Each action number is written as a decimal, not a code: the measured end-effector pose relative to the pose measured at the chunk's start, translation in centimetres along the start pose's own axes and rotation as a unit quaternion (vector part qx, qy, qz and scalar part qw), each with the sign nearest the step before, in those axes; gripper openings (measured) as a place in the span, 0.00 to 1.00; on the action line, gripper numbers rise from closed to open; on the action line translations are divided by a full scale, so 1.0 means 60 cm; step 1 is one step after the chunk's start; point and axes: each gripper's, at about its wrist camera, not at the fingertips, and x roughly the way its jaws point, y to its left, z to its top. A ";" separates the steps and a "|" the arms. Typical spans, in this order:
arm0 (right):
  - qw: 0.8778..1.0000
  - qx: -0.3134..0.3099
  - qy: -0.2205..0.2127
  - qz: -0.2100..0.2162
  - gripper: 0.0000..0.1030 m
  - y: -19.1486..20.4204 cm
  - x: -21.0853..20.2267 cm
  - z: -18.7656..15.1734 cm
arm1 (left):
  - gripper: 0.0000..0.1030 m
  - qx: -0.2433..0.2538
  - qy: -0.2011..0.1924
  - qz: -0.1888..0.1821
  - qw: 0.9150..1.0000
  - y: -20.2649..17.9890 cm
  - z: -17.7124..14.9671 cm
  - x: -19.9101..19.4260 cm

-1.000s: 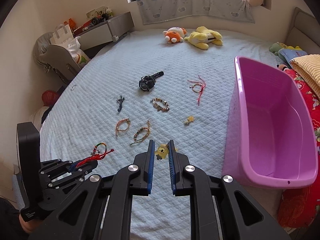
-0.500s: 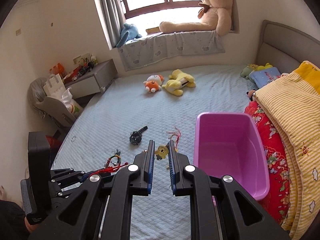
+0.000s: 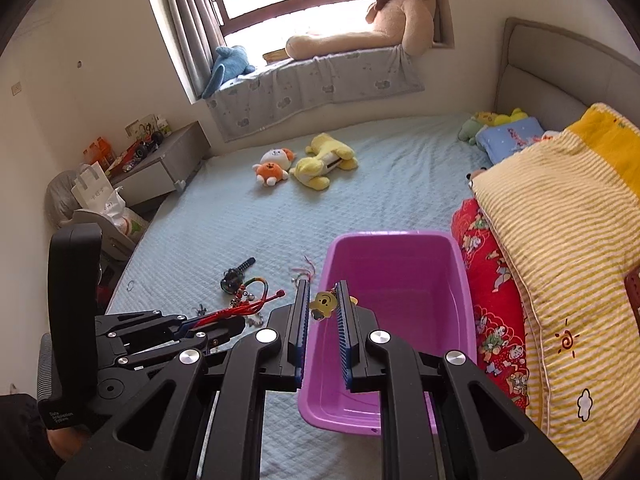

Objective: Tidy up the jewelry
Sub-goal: 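Carry the red bracelet with the left gripper into the pink tub and open while the right drops the necklace, then withdraw both open grippers from the pink tub back over the bed, then move both grippers toward the two braided bead bracelets, then close the right gripper on the green-beaded braided bracelet while the left grasps the orange braided bracelet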

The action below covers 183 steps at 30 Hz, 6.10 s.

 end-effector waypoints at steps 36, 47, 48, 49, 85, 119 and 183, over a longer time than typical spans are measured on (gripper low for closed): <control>0.970 0.008 0.243 0.007 0.57 -0.215 0.225 -0.051 | 0.80 -0.043 0.148 0.112 0.982 -0.065 0.005 0.196; 0.965 0.002 0.261 0.026 0.62 -0.173 0.203 -0.065 | 0.83 -0.079 0.137 0.124 0.980 -0.035 -0.027 0.136; 0.964 0.001 0.263 0.029 0.62 -0.166 0.203 -0.067 | 0.84 -0.085 0.136 0.126 0.979 -0.029 -0.034 0.129; 0.964 0.000 0.266 0.032 0.62 -0.159 0.204 -0.069 | 0.84 -0.091 0.135 0.128 0.978 -0.022 -0.040 0.123; 0.975 0.024 0.221 0.005 0.68 0.358 0.270 -0.299 | 0.88 -0.123 0.085 0.183 0.972 0.486 -0.356 -0.052; 0.990 0.061 0.108 -0.069 0.67 0.393 0.600 -0.438 | 0.88 -0.023 -0.023 0.116 0.993 0.616 -0.417 0.271; 0.984 -0.011 0.082 -0.157 0.37 0.409 0.713 -0.451 | 0.53 0.040 -0.049 0.093 0.994 0.610 -0.419 0.366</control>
